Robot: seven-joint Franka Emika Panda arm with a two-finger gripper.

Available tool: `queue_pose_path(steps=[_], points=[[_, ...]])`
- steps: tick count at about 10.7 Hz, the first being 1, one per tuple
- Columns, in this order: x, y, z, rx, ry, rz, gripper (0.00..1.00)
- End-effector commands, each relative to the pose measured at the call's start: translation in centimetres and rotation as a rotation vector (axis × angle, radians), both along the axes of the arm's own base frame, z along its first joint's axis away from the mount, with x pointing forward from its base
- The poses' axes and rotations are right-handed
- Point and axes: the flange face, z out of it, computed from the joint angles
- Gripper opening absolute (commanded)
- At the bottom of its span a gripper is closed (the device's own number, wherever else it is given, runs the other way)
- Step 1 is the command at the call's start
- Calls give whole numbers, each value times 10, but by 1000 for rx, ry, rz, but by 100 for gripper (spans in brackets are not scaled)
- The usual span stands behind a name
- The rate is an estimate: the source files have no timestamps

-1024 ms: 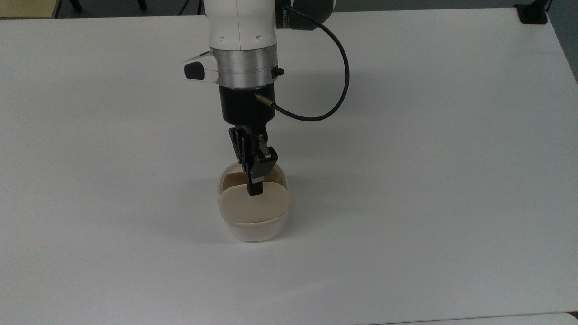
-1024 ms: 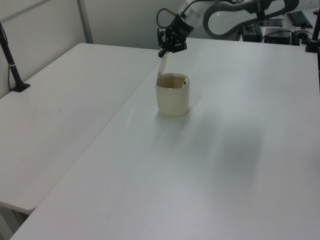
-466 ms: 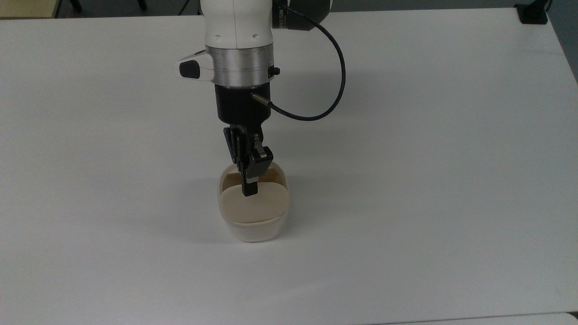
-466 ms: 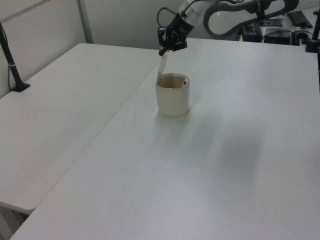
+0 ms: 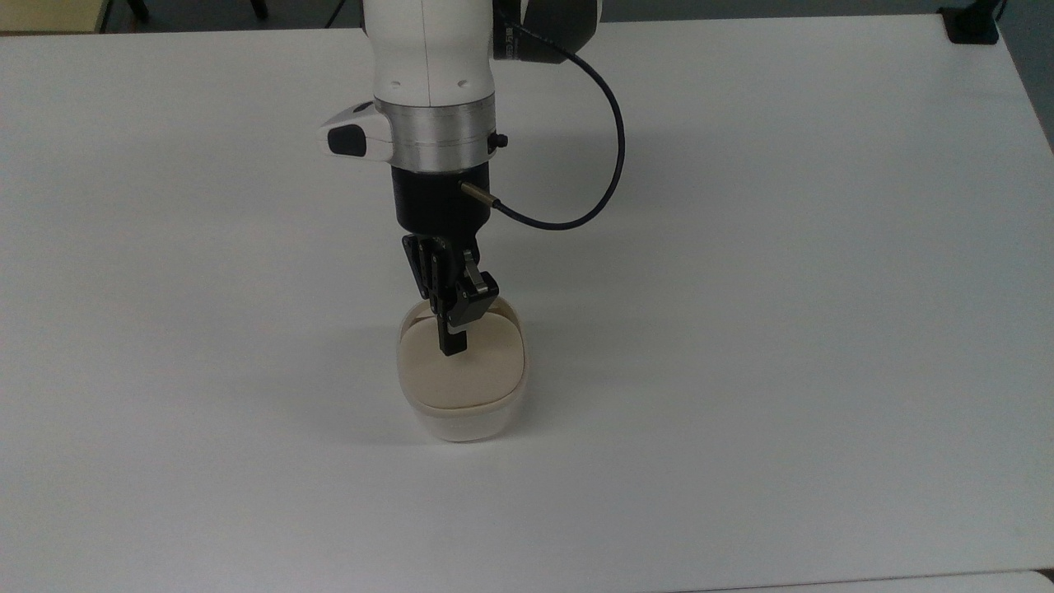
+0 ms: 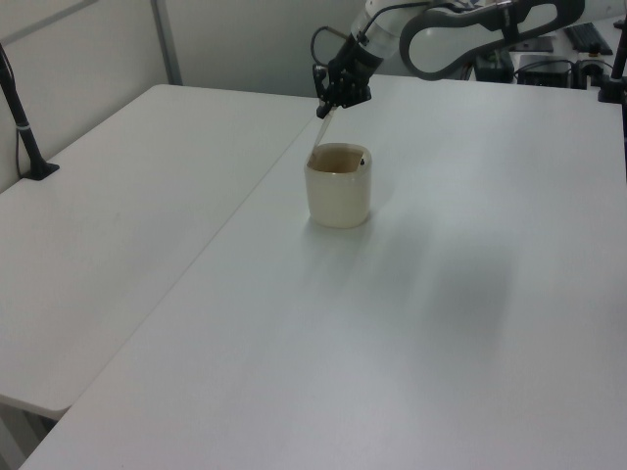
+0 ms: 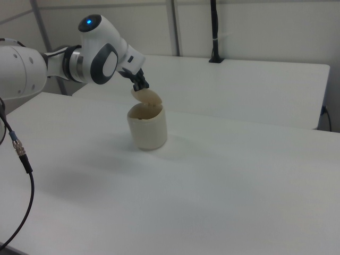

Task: Close the trash bin
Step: 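Push the raised lid down over the bin opening with the gripper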

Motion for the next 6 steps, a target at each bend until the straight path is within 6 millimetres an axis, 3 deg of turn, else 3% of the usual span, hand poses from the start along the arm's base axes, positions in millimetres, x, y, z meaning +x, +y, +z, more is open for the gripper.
queue_pose_path(steps=[1, 6], points=[[-29, -14, -7, -74, 172, 100, 0], [-36, -11, -29, -119, 267, 182, 0]])
